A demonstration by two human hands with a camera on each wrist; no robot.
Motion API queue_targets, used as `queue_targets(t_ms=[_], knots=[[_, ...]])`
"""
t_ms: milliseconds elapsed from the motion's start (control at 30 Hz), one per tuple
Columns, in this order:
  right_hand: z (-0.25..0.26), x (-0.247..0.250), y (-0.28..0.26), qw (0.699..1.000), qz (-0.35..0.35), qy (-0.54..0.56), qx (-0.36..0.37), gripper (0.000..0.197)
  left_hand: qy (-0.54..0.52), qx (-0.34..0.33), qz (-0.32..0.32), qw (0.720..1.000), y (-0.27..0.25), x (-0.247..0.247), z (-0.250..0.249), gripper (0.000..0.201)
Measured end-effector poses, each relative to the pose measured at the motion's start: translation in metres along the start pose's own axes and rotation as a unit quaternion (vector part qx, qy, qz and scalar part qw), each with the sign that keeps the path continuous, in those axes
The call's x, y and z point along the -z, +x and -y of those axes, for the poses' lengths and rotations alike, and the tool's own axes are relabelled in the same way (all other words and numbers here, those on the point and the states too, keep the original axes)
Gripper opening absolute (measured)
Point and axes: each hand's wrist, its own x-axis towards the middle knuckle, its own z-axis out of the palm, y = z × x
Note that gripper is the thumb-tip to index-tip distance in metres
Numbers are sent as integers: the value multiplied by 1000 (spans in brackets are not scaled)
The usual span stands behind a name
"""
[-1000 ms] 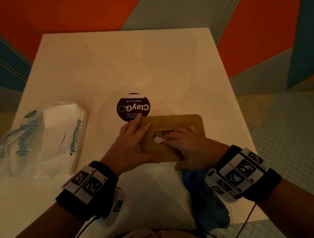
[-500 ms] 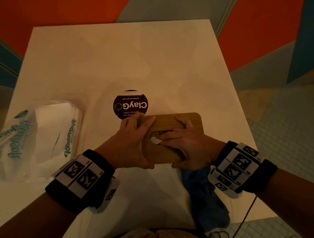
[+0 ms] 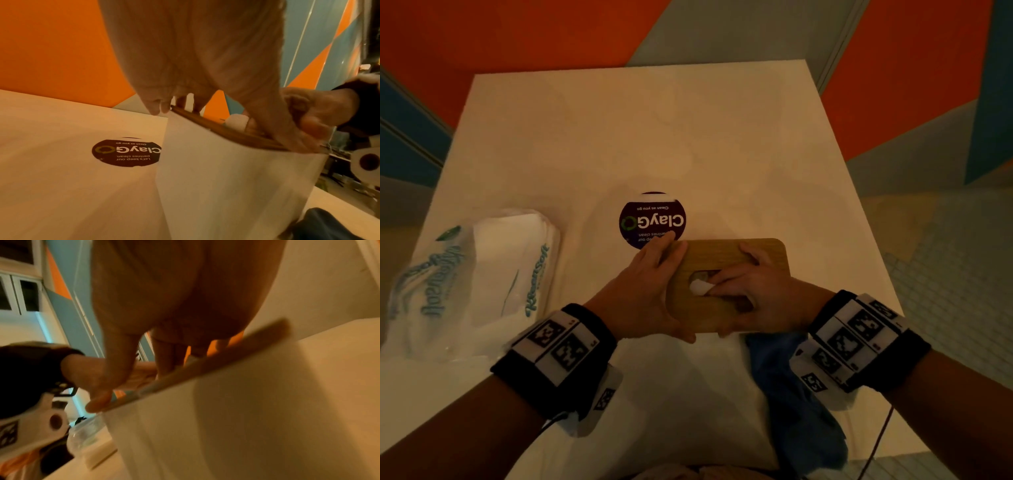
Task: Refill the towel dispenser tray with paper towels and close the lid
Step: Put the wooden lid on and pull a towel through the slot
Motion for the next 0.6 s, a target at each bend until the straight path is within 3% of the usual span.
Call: queue_targets(t_ms=[100, 233, 333, 433, 600], knots=[[6, 1, 1, 992, -120, -5, -39, 27, -9, 11, -26, 1000, -7, -5, 0, 124], [12, 1, -1, 971, -238, 0, -10, 29, -14, 18, -31, 999, -9, -6, -2, 121], [13, 19, -8, 933, -332, 138, -6, 22, -27, 32, -29, 999, -9, -4, -4, 121], [18, 21, -13, 903, -326, 279, -11, 22, -27, 33, -32, 999, -9, -5, -4, 120], [20, 11, -16, 864, -361, 351, -12, 21, -31, 35, -31, 998, -10, -5, -3, 121]])
